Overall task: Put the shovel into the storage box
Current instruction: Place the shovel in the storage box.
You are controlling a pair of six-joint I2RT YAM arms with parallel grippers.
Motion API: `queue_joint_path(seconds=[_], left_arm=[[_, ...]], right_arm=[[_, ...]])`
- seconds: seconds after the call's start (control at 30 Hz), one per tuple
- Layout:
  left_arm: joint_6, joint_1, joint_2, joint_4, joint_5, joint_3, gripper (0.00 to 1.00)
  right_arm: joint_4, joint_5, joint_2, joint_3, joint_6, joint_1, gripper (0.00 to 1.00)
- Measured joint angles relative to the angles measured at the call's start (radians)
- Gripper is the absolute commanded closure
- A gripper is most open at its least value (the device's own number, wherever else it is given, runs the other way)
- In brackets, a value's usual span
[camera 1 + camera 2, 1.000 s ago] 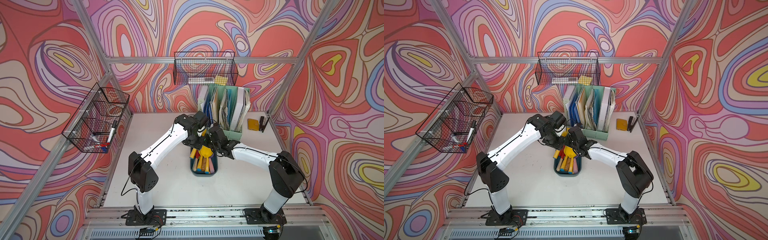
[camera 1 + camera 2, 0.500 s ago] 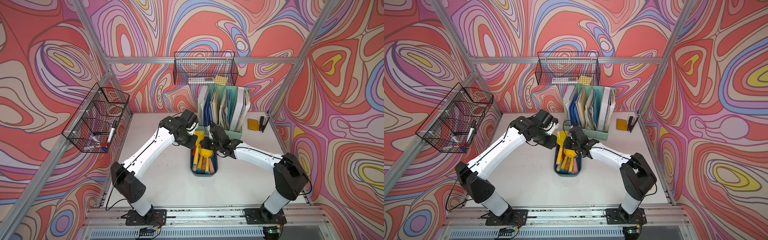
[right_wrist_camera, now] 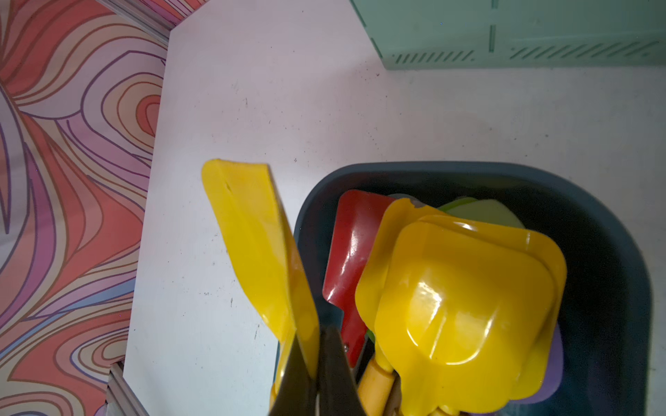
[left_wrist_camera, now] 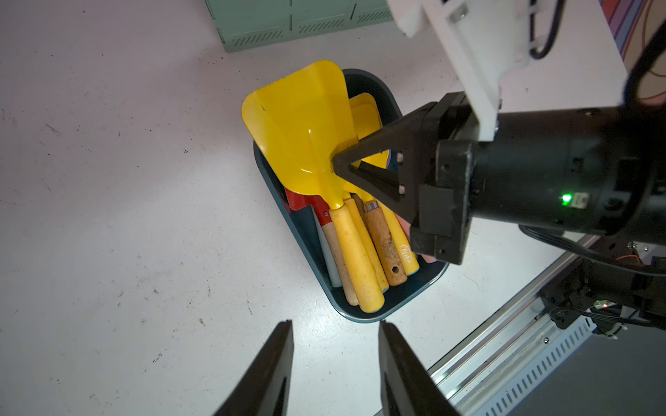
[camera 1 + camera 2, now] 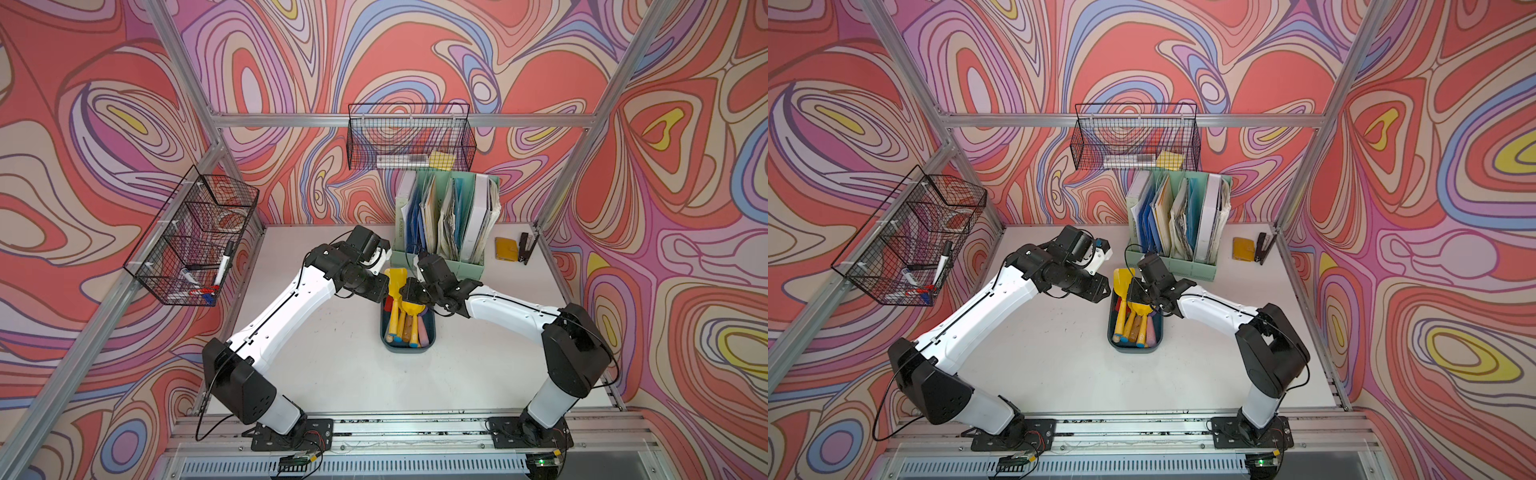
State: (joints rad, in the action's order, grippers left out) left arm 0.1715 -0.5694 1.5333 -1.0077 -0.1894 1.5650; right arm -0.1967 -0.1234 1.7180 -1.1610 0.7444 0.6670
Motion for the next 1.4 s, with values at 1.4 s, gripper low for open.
queue_joint_path(seconds=[1.4], left_arm=[[-0.005,0.006,-0.249,0.223,0.021,-0.209,0.54]], right_arm=[[-0.055,0.011,0.109,-0.002,0.034,-0.001,0.64]])
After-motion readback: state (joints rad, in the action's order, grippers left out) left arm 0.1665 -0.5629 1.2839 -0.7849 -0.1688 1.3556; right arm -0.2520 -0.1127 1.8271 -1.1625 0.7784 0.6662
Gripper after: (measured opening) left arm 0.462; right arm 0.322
